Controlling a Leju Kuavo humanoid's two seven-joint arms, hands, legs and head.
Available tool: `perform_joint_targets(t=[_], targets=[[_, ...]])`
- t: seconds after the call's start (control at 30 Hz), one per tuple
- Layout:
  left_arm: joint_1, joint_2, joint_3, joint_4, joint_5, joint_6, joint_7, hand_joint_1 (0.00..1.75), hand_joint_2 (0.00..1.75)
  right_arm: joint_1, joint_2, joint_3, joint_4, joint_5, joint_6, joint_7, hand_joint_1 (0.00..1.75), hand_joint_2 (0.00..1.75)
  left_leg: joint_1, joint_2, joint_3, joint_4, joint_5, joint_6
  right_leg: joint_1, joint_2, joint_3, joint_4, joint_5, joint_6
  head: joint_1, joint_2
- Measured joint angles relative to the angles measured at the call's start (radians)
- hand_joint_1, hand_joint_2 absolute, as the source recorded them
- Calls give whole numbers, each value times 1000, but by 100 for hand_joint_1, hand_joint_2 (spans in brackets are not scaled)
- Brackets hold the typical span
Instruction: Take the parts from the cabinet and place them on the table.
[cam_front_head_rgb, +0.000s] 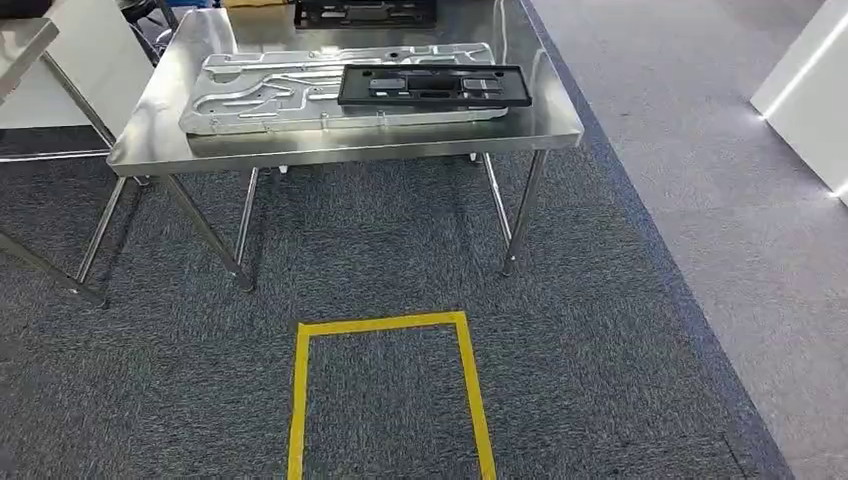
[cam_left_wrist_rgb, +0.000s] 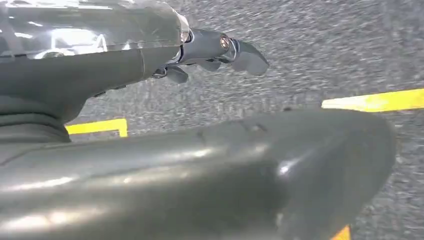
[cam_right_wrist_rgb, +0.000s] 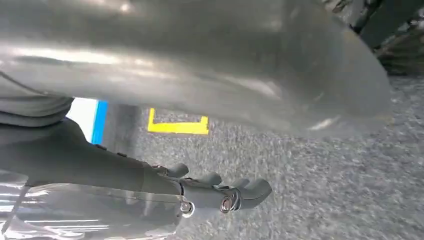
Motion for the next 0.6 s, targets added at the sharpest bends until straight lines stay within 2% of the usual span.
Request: perform_joint_targets(t=[0.03, 0.07, 0.1, 0.2, 0.23, 0.27, 0.3, 0.33, 0.37, 0.4, 0.43, 0.47, 0.53, 0.57, 0.6], targets=[[-1, 0, 0, 0, -2, 3, 6, 0, 0, 0, 0, -3, 0, -3, -2, 4, 0, 0, 0, 0, 72, -110, 24, 3, -1, 0, -7, 8, 1, 2, 0, 0], [-4, 0, 0, 0, -4, 6, 10, 0, 0, -1, 0, -5, 0, -6, -5, 9, 0, 0, 1, -1, 122, -199, 8, 8, -1, -1, -12, 15, 2, 6, 0, 0], [-5, 0, 0, 0, -5, 8, 11, 0, 0, -1, 0, -5, 0, -10, -5, 11, 0, 0, -7, -3, 132, -203, 9, 19, 2, 0, -18, 17, 5, 14, 0, 0], [-4, 1, 0, 0, -5, 11, 11, 0, 0, -3, 0, -16, 0, -26, -1, 14, 0, 0, -11, -3, 113, -206, 10, 35, 1, 0, -23, 20, 14, 32, 0, 0], [-3, 0, 0, 0, -6, 8, 8, 0, 0, -3, -1, -20, 0, -36, -1, 17, 0, 0, -3, -3, 112, -213, 18, 46, 4, 0, -26, 23, 13, 39, 0, 0], [-4, 0, 0, 0, -7, 7, 6, 0, 0, -3, -2, -27, 0, -42, -1, 19, 0, 0, -3, -1, 111, -215, 24, 53, -1, 5, -32, 42, -6, 43, 0, 0], [-5, 1, 0, 0, -8, 6, 2, 0, 0, -2, -2, -33, 0, -47, 0, 20, 0, 0, -3, 0, 105, -215, 27, 60, -1, 6, -55, 92, -48, 45, 0, 0], [-4, 1, 0, 1, -9, 5, 1, 0, 0, -2, -2, -37, 0, -52, 0, 20, 0, 0, -5, 0, 99, -215, 31, 64, -2, 7, -93, 178, -101, 48, 0, 0], [-4, 1, 0, 1, -9, 1, -1, 0, 0, -1, -2, -41, 0, -57, 0, 19, 0, 0, -7, 0, 92, -214, 34, 66, -2, 7, -131, 264, -141, 51, 0, 0], [-4, 1, 0, 1, -10, -1, -1, 0, 0, 0, -2, -46, 0, -60, 0, 21, 0, 0, -9, 1, 87, -212, 37, 66, -2, 7, -158, 328, -161, 52, 0, 0], [-4, 1, 0, 1, -11, -1, -1, 0, 0, 2, -2, -51, 0, -62, -1, 25, 0, 175, -11, 1, 84, -210, 39, 66, -2, 7, -162, 342, -155, 51, 0, 0], [-4, 1, 0, 1, -11, -1, -1, 0, 0, 3, -2, -55, 0, -63, -2, 32, 0, 175, -12, 0, 82, -208, 39, 66, -2, 7, -146, 316, -132, 49, 0, 0], [-6, 0, 0, 2, -9, 2, 5, 0, 0, 3, -3, -58, 0, -65, -2, 40, 0, 175, -14, 0, 84, -203, 38, 65, 0, 7, -50, 140, -42, 37, 0, 0], [-8, 0, 0, 3, -8, 5, 7, 0, 0, 2, -4, -59, 0, -65, -4, 48, 0, 175, -15, 0, 84, -201, 38, 64, 2, 7, -6, 59, -12, 27, 0, 0], [-9, -3, 1, 5, -8, 8, 7, 0, 0, 1, -6, -60, -1, -65, -6, 53, 0, 175, -23, 0, 80, -196, 37, 57, 9, 4, 6, 24, -24, 23, 0, 0]])
